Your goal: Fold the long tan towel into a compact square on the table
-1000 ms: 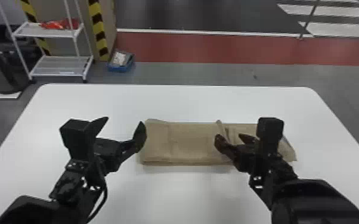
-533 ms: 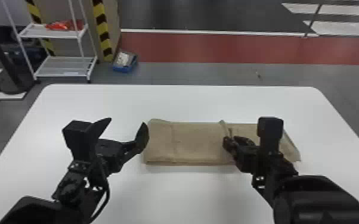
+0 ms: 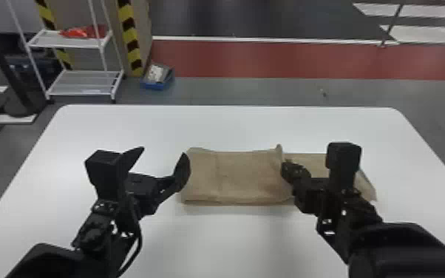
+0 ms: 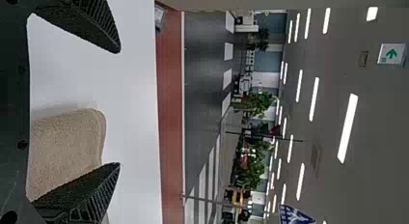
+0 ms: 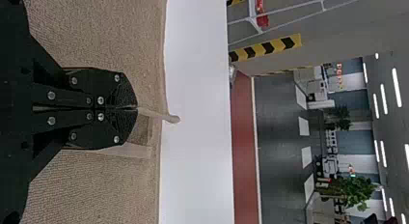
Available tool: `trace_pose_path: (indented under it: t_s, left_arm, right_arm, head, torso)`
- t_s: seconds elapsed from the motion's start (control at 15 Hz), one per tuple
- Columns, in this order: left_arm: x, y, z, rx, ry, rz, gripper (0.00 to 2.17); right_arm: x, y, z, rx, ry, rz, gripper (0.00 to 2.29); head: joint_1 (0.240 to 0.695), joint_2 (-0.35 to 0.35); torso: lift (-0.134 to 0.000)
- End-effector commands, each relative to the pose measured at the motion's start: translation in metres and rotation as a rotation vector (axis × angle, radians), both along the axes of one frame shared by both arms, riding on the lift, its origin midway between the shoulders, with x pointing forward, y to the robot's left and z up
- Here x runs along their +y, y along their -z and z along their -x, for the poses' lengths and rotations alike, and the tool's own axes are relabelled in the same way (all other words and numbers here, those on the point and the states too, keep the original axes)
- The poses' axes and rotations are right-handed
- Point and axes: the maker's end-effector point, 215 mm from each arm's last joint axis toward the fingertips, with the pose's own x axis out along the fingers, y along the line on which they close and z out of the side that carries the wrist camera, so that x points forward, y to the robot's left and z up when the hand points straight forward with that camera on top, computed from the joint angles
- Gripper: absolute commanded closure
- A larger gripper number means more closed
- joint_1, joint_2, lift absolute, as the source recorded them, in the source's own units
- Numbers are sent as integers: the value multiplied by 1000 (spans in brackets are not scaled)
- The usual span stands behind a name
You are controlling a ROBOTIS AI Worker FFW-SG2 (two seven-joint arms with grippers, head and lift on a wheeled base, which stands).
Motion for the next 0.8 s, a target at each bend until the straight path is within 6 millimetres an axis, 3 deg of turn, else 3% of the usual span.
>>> trace_pose_path:
  t_s: [0.0, 0.13, 0.27, 0.47, 0.6, 0.73]
  left_arm:
    - [-7, 2, 2, 3, 11, -3, 33]
    - [-10, 3, 3, 5, 17, -2, 33]
    - [-15, 2, 4, 5, 24, 1, 33]
    - [-21, 3, 7, 5, 33, 0, 33]
    - [-20, 9, 11, 16, 32, -2, 33]
    - [-19, 13, 13, 23, 30, -9, 33]
  right_arm:
    - [4, -35, 19, -32, -6, -32, 1511]
    - [2, -44, 40, -33, -6, -32, 1511]
    - [-6, -15, 48, 15, 8, -12, 1511]
    - [-18, 17, 33, 42, 36, 4, 1511]
    - [-22, 13, 23, 13, 43, 8, 1511]
    - [-22, -6, 15, -58, 46, 6, 1511]
  head:
    - [695, -38]
    - [695, -41]
    - [695, -49]
    - [695, -63]
    - [695, -80]
    - [695, -85]
  torso:
    - [-123]
    - [-123]
    - [-123]
    - [-123]
    - [-123]
    - [-123]
